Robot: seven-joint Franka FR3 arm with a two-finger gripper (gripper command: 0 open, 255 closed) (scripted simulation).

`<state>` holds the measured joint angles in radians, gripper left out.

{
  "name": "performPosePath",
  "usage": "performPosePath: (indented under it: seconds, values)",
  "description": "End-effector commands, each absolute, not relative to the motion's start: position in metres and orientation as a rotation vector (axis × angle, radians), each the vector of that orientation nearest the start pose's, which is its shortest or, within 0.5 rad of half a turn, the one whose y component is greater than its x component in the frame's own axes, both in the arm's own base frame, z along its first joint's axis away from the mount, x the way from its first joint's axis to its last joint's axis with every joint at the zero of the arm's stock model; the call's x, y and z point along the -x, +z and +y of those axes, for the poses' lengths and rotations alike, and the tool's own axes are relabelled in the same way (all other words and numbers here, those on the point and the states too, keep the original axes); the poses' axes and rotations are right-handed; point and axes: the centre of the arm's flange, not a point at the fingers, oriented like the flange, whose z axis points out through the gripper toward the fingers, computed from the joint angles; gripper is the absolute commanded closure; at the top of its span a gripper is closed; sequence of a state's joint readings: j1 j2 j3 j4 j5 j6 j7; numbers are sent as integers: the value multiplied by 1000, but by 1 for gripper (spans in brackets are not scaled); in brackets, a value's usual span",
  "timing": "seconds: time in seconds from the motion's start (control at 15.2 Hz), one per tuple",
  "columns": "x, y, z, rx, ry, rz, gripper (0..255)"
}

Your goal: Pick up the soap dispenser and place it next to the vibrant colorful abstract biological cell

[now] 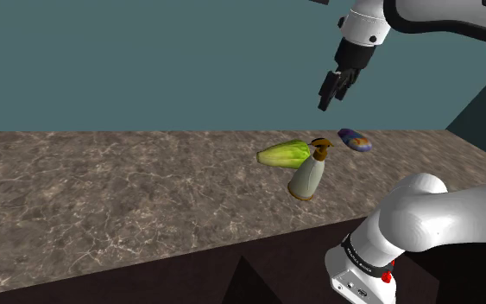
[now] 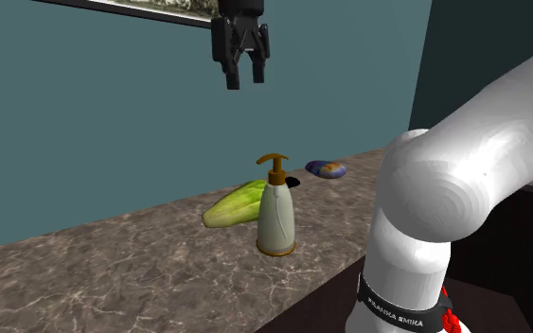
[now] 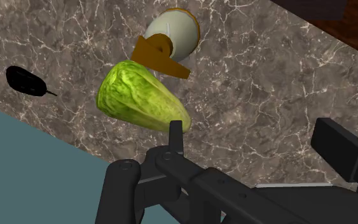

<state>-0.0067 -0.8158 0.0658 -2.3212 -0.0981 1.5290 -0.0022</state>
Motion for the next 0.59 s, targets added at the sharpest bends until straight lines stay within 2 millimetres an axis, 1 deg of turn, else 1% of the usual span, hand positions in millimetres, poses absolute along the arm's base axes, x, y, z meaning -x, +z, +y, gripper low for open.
performPosePath:
  seconds: [0.0, 0.26, 0.53]
  values:
    - [-295, 613, 14, 3286, -42, -59, 0]
    - [-282, 572, -23, 3254, -64, -226, 0]
    - [-273, 531, -59, 3212, -86, -389, 0]
